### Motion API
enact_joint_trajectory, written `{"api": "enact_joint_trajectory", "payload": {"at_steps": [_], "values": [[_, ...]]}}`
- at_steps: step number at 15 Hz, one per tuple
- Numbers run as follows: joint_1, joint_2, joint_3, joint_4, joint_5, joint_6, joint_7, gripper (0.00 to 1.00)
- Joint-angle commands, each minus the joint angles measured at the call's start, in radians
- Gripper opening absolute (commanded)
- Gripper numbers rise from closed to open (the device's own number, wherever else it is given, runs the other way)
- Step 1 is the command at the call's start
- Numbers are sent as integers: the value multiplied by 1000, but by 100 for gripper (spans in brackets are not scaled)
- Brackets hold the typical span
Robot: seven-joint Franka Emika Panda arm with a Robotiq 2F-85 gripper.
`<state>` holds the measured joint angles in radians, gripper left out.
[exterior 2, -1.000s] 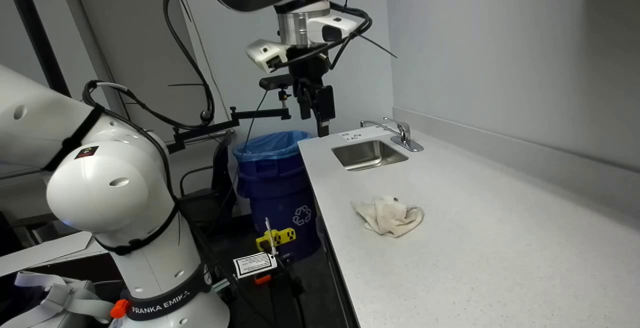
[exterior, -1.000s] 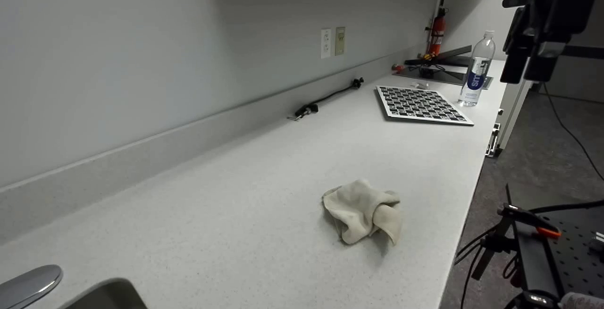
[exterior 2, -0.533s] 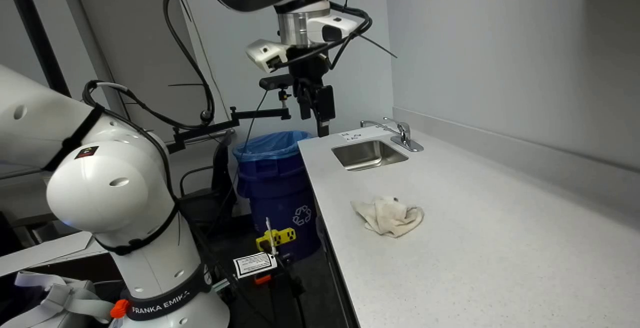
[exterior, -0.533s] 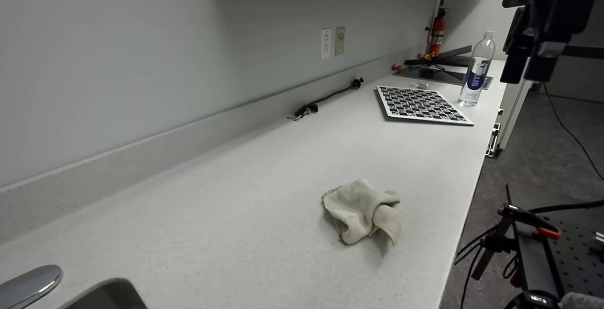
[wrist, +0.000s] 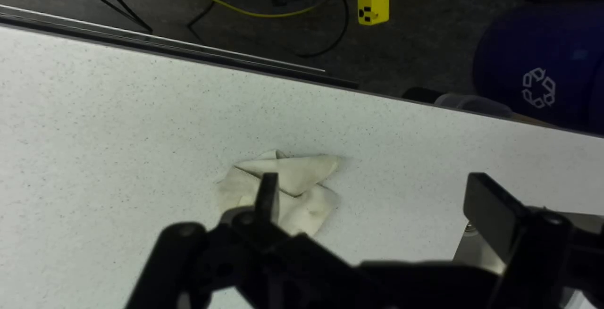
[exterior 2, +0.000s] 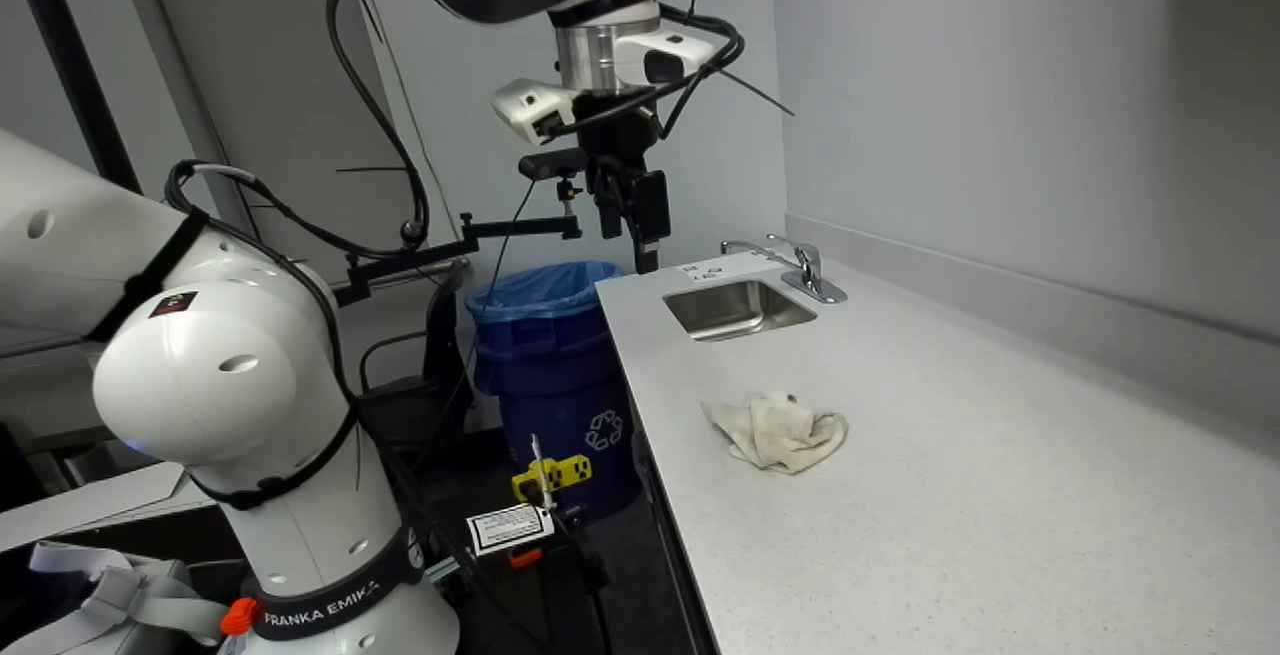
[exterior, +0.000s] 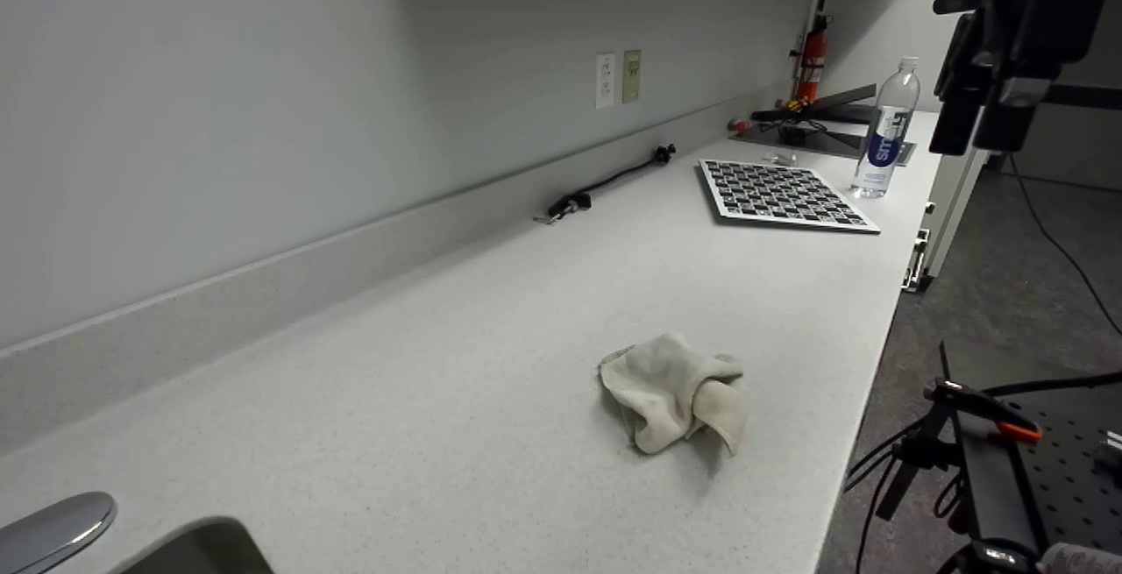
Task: Use the cloth to wipe the counter
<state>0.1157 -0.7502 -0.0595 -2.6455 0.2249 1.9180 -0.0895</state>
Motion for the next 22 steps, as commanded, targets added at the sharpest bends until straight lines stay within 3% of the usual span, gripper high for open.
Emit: {"api": "enact_joint_trajectory", "payload": {"at_steps": [1, 20, 21, 22], "values": [[-15, 1, 13, 2, 9, -5, -8, 100], [-17, 2, 14, 3, 5, -6, -9, 100], [26, 200, 63, 150, 45, 56, 38, 100], [25, 217, 72, 161, 44, 76, 45, 100]]}}
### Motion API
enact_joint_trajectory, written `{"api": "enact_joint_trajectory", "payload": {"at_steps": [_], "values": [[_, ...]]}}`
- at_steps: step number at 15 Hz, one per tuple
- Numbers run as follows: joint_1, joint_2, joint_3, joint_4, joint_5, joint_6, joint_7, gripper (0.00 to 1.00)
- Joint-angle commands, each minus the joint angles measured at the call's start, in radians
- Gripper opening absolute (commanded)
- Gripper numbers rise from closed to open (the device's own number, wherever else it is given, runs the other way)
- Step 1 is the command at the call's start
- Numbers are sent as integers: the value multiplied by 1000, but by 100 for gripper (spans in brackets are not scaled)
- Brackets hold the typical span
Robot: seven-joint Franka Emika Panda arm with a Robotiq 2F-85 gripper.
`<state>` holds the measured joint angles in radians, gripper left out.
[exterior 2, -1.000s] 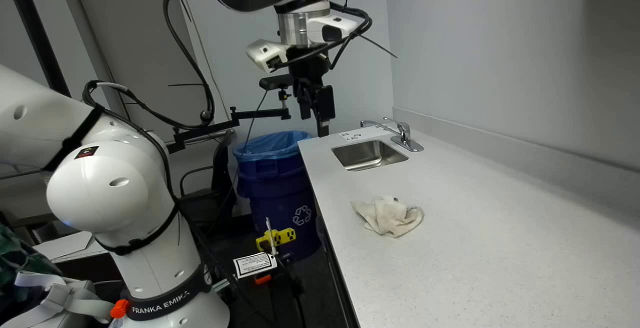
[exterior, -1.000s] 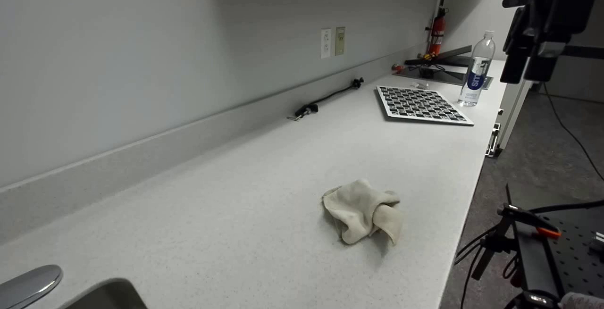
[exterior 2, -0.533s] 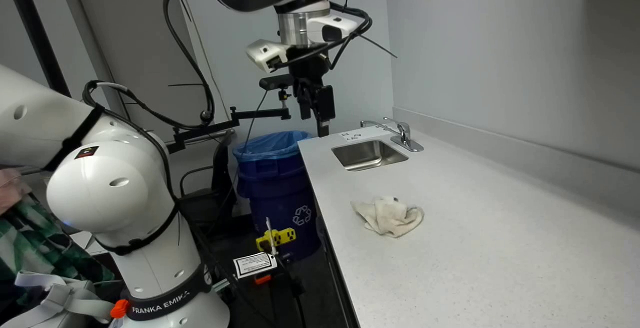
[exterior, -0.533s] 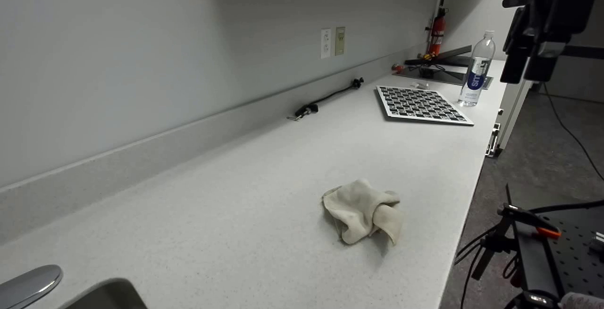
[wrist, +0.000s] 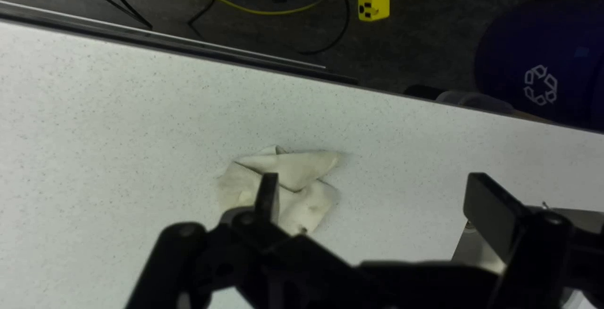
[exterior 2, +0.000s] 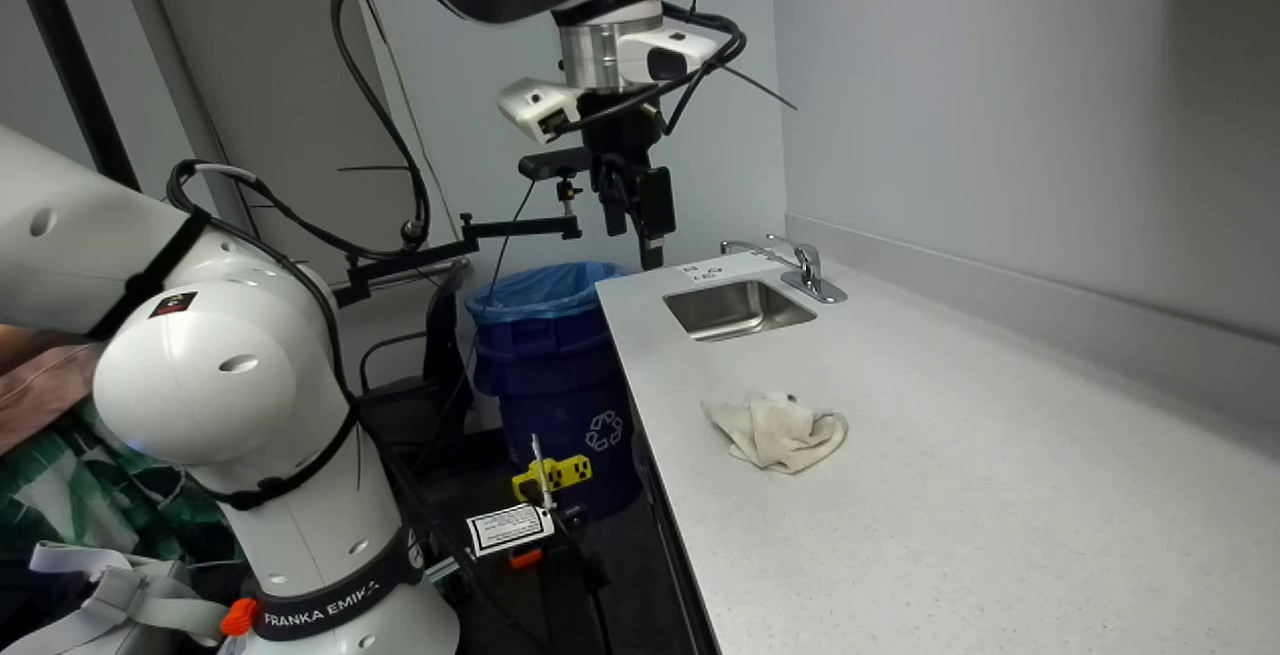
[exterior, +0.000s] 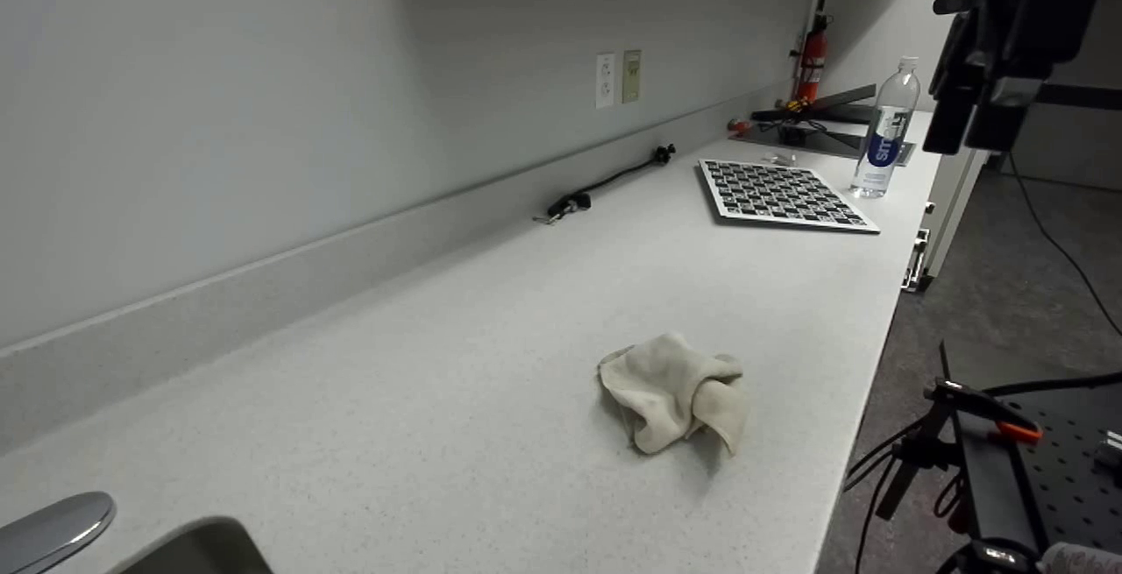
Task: Use the cloth to wipe the counter
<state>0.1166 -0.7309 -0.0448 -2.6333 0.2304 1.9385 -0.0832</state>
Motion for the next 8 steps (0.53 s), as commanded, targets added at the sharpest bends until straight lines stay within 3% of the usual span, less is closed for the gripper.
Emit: {"api": "enact_joint_trajectory", "payload": {"at_steps": [1, 6, 7, 8], "values": [[28, 236, 73, 188, 38, 68, 48, 100], [14, 517, 174, 453, -29, 53, 164, 100], [18, 377, 150, 312, 2, 87, 110, 100], [18, 418, 158, 344, -1, 87, 120, 100]]}}
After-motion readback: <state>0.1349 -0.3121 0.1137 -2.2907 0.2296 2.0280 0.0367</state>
